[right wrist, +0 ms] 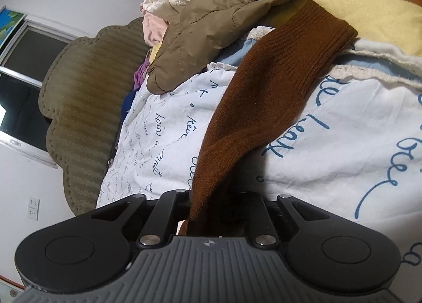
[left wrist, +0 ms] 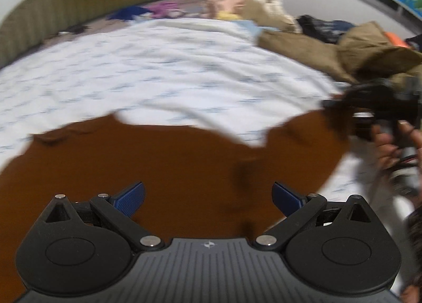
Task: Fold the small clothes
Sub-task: 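Lift the sleeve with the right tool while the left tool moves toward it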
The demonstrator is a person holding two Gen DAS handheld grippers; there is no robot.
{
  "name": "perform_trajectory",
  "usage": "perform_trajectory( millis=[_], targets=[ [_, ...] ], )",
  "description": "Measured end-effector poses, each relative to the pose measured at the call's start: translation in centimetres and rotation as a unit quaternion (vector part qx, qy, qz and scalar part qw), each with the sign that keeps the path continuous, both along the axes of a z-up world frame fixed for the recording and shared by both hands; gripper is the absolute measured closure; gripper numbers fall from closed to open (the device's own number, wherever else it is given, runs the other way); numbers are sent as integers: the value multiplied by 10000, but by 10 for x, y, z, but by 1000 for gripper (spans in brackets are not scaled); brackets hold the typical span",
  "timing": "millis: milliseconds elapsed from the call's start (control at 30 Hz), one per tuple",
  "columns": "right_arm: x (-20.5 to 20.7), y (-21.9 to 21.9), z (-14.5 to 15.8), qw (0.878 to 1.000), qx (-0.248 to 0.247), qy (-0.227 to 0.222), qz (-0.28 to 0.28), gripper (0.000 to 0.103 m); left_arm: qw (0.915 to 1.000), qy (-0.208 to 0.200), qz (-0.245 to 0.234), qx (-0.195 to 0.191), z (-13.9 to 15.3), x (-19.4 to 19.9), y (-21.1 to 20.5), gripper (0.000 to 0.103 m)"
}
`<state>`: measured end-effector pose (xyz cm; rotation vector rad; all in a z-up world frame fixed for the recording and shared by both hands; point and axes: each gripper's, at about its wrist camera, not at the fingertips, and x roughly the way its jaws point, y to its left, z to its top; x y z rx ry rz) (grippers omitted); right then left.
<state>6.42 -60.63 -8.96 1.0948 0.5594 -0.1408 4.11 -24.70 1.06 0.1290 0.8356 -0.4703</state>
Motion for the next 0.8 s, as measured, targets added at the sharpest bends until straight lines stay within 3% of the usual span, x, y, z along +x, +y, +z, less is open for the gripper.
perform_trajectory(
  millis=[100,233,333,433,567,800],
  targets=[
    [-5,-1,3,10000,-1,-30,57,73,9987,277,-85,-408,-7,1,-28,0],
    [-8,-1,11,9998,-36,-66,165,63,9966,739,-16,-373,-22,12,-47,0],
    [-4,-2,15,9994,-236,68,237,64,9975,654,226,-126,-29,10,-41,0],
    [3,-3,10,9990,-299,191,288,86,9980,464,423,-88,-30,9,-27,0],
    [-1,3,9,9989,-394,33,249,90,9955,558,559,523,-45,21,-32,0],
    [-10,21,43,9941,-890,-486,377,90,9959,478,542,540,-47,23,-22,0]
  ],
)
